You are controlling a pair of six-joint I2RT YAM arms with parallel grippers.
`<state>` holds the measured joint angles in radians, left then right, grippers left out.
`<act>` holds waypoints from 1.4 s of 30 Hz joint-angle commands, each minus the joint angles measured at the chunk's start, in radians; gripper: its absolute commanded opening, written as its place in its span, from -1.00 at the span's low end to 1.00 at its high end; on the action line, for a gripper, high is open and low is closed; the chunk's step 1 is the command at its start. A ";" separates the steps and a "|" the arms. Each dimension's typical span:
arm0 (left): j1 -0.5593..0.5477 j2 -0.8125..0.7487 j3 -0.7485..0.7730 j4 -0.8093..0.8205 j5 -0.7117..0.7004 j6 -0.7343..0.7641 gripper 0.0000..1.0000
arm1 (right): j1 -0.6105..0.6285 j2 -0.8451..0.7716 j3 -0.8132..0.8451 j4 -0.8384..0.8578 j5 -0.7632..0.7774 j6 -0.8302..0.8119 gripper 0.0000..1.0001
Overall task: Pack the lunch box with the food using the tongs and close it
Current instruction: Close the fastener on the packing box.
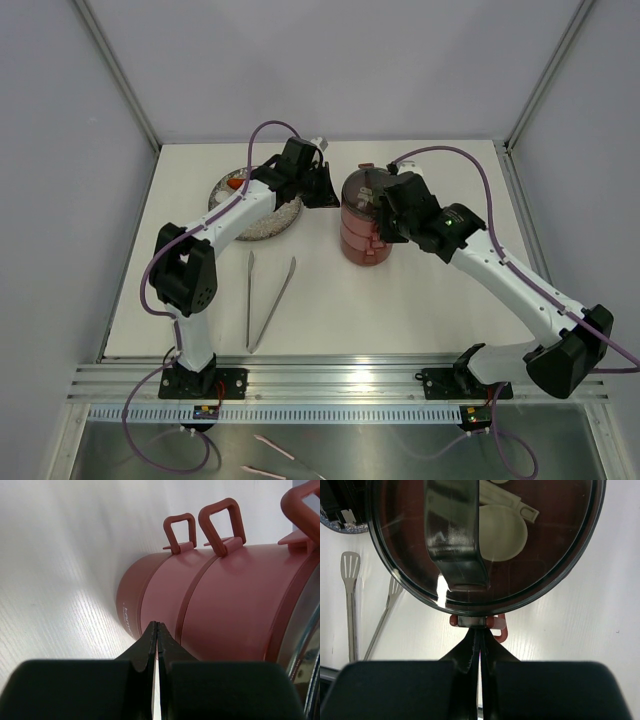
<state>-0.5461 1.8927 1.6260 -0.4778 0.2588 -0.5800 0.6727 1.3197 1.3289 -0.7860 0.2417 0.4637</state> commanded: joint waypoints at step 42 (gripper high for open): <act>0.017 -0.043 -0.057 0.016 -0.030 0.031 -1.00 | 0.005 -0.131 -0.267 0.215 0.093 0.093 -1.00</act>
<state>-0.5362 1.8854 1.5757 -0.4847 0.2344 -0.5583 0.6743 1.1786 1.0428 -0.5739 0.2718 0.5331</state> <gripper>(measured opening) 0.002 0.006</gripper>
